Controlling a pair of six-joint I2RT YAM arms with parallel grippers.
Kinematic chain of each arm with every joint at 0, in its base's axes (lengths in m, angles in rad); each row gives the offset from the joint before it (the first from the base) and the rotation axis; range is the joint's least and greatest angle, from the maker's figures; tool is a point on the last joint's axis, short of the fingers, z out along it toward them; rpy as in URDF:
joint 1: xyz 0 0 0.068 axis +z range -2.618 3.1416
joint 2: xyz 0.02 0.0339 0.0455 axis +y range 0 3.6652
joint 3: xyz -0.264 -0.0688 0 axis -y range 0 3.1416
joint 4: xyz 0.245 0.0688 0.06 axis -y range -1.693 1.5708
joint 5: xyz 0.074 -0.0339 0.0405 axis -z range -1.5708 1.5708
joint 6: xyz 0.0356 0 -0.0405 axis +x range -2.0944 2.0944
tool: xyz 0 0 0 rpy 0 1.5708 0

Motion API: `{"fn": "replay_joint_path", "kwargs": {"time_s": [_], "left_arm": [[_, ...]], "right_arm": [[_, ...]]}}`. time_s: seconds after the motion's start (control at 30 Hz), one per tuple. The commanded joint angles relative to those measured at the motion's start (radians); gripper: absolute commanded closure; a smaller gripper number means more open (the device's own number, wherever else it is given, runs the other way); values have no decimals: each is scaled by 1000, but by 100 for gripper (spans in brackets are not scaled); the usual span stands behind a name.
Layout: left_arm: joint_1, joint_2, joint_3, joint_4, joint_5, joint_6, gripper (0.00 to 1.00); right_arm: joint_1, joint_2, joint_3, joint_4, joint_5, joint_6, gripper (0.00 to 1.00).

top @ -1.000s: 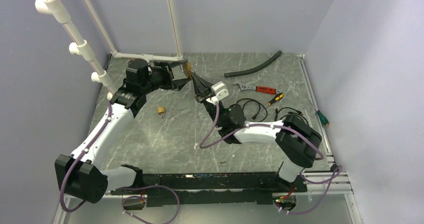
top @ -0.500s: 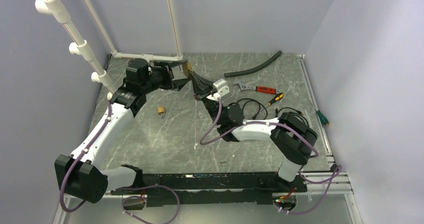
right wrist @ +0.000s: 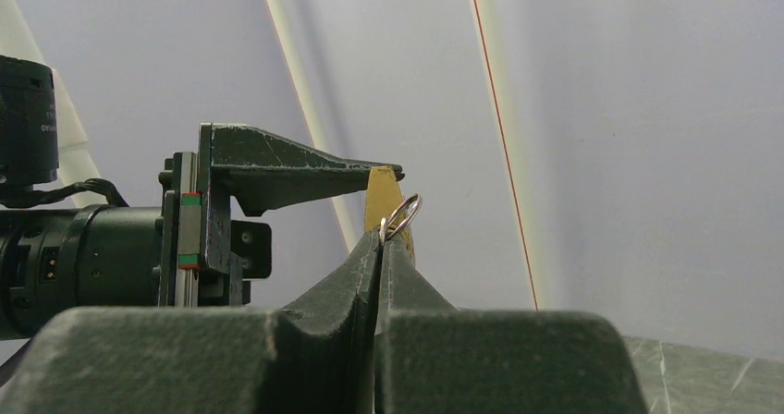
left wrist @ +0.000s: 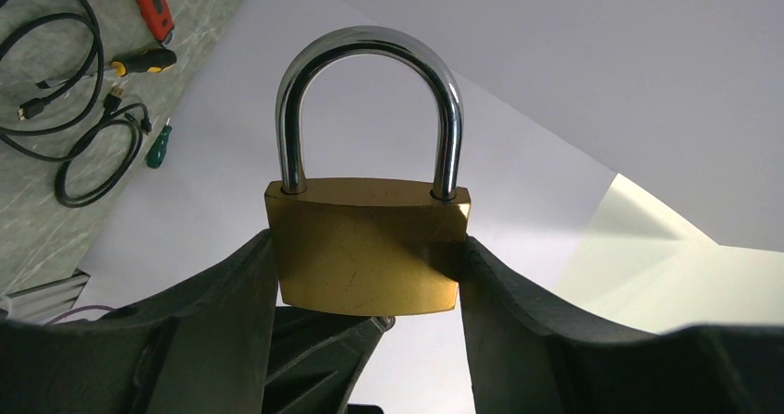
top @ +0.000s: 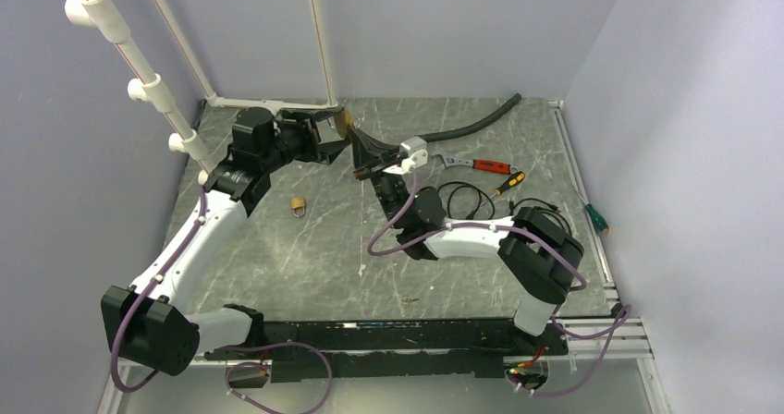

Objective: Unlock with the key

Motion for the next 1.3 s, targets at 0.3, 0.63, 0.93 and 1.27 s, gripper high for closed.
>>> {"fn": "replay_joint_path", "kwargs": {"time_s": [0.3,0.63,0.93,1.27], "left_arm": [[-9,-49,20,174,21,27,100],[-9,-48,36,-221,-28,321,100],[-5,17,19,-539,-77,732,100],[-3,153,101,-663,-7,950,100]], "right_arm": [[11,-143,-132,-119,4,41,37],[36,-475,-306,-438,-22,112,29],[36,-728,-383,-869,44,276,29],[34,-867,-406,-1054,-20,376,28]]}}
